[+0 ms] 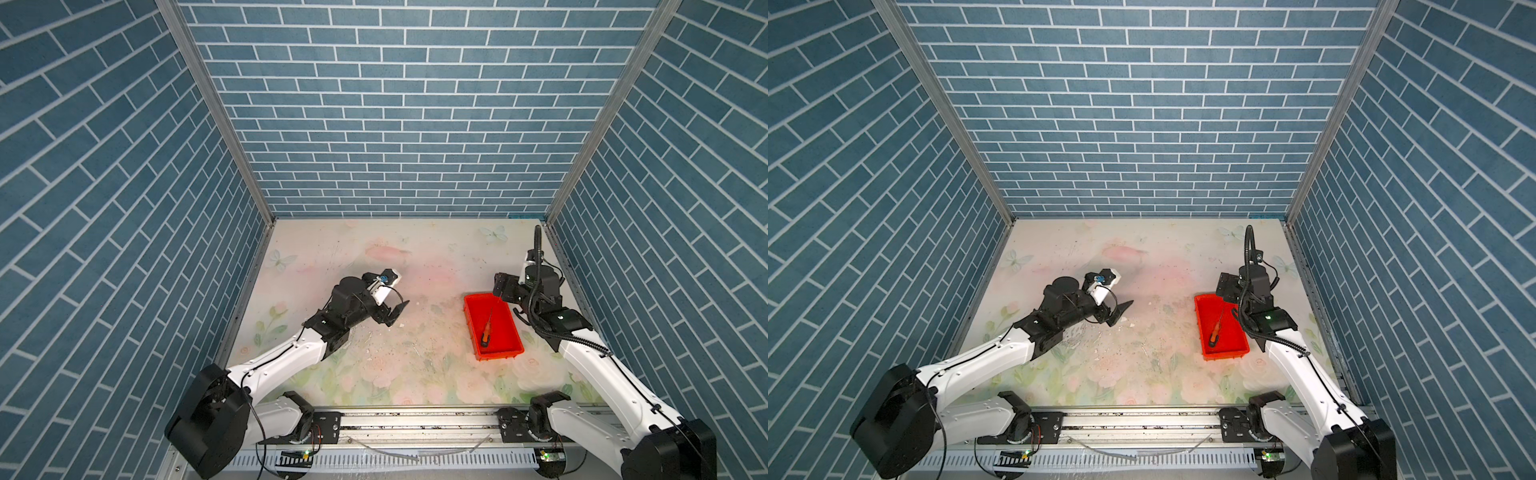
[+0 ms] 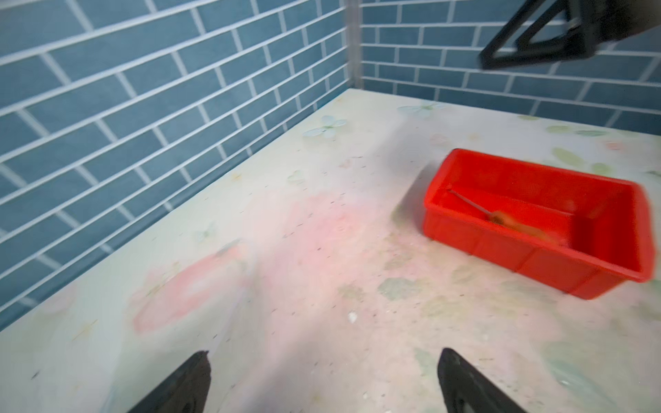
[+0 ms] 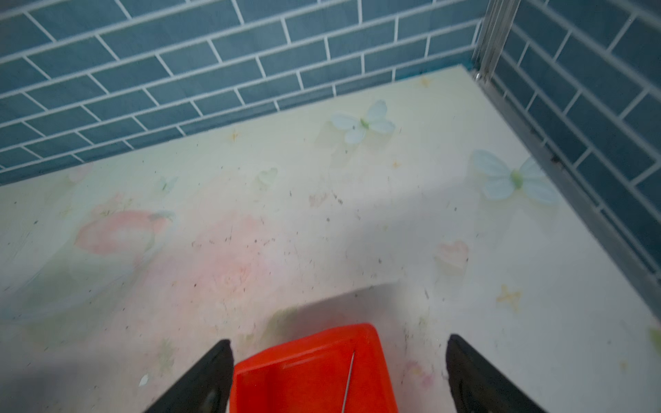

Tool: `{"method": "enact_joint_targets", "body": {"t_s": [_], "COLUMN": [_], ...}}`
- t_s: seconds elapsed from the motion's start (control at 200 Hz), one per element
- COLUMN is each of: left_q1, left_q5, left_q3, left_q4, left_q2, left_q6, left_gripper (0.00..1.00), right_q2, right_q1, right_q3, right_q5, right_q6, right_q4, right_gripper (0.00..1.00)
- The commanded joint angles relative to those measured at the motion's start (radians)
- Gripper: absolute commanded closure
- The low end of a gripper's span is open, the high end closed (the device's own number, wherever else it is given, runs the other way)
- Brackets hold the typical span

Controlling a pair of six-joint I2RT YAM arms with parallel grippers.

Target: Put the screwdriver in the bin

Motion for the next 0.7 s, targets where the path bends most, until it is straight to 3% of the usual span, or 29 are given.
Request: {"method": "enact_joint_targets", "body": {"t_s": [0.0,0.175,0.295,0.46,0.695], "left_q1": [0.076,0.177,0.249,0.299,0.389], "left_q5": [-0.128,-0.315,-0.351,-0.484,-0.482], "left_q3": [-0.052,-0.101,-0.134,-0.221,-0.318], "left_q4": [-0.017,0.004,0.031,0.154,0.456], "left_q2": [-0.024,-0.069,-0.108,-0.108,0.042], "left_q6": [-0.032,-0.071,-0.085,-0.042,-0.089], "left_gripper": [0.0,0.0,0.0,0.0,0.0], "right_q2": [0.005,0.072,0.152,0.271,0.403], "right_q1": [-0.022,-0.06,-0.093,-0.133,-0.202], "right_q3": [-0.068,-0.19,-0.25,-0.289,-0.358], "right_q5": [0.125,0.217,0.181,0.152,0.059], "right_q6": [-0.189,-0.32,-0.338,-0.347,-0.357], "right_q4": [0.212,0.492,0.635,0.761,0.991], "right_gripper": [0.07,0.05,0.04,0.02,0.01]}}
